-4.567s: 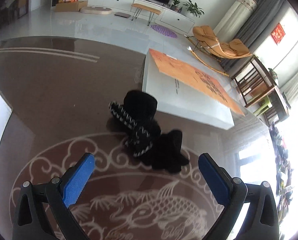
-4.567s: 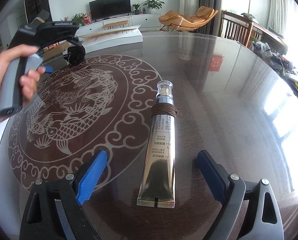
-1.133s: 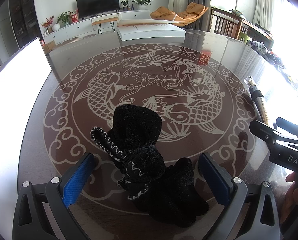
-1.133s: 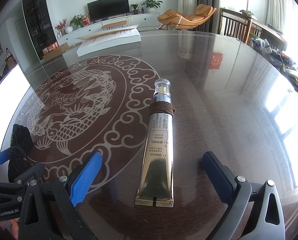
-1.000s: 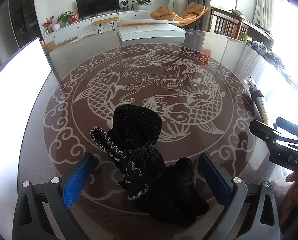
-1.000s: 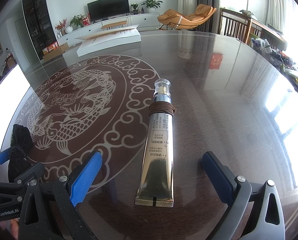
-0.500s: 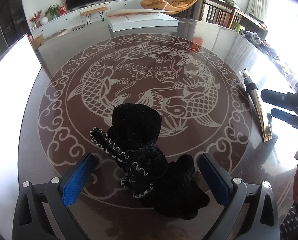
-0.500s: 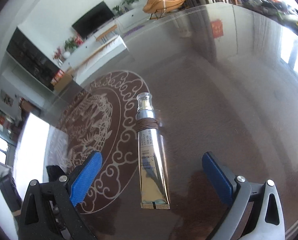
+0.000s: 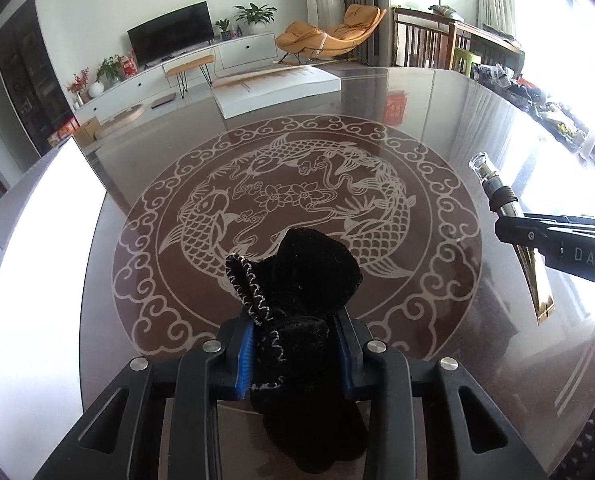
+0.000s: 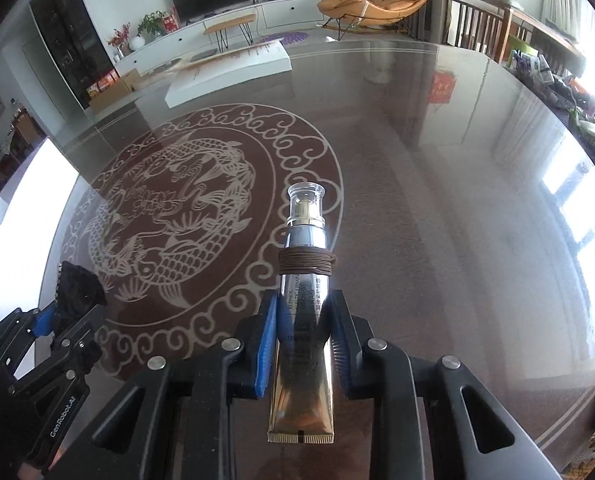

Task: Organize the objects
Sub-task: 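Carry the black glove and gold tube in both tools over the bin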

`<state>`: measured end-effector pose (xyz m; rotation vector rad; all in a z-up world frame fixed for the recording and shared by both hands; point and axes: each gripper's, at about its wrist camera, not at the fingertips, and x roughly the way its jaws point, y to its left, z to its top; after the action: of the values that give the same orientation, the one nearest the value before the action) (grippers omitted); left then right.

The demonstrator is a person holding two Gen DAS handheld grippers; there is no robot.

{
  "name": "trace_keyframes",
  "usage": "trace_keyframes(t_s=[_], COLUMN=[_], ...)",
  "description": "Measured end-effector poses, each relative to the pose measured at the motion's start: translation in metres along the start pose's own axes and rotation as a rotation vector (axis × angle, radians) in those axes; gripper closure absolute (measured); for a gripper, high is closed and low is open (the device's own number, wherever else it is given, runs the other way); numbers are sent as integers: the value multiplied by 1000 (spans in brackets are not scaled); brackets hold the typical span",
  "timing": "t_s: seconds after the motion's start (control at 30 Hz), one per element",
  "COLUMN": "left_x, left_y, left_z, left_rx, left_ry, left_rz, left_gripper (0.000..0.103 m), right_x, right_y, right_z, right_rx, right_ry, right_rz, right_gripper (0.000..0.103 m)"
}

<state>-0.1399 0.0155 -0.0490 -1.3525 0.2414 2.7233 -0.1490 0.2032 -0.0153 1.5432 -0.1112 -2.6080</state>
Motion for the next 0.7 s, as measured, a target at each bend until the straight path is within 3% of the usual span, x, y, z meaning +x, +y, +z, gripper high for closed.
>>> trace_keyframes(t_s=[0.37, 0.47, 0.53, 0.63, 0.7], left_x=[-67, -102, -128, -155, -160], left_y=[29, 70, 107, 169, 212], left_z=[3, 1, -5, -19, -35], left_rx=[-50, -128, -177, -233, -286], left_ry=[-109, -150, -184, -205, -178], left_rz=[-14, -64, -57, 36, 111], left_gripper=[71, 70, 70, 70, 70], right_x=[-64, -75, -86, -103, -109], right_y=[66, 94, 125, 183, 227], right_z=[5, 9, 14, 18, 15], right_rx=[-94, -127, -166, -217, -263], right_ry=[-90, -100, -115, -128, -115], right_rz=[109, 159, 211, 352, 449], right_gripper=[77, 77, 77, 77, 77])
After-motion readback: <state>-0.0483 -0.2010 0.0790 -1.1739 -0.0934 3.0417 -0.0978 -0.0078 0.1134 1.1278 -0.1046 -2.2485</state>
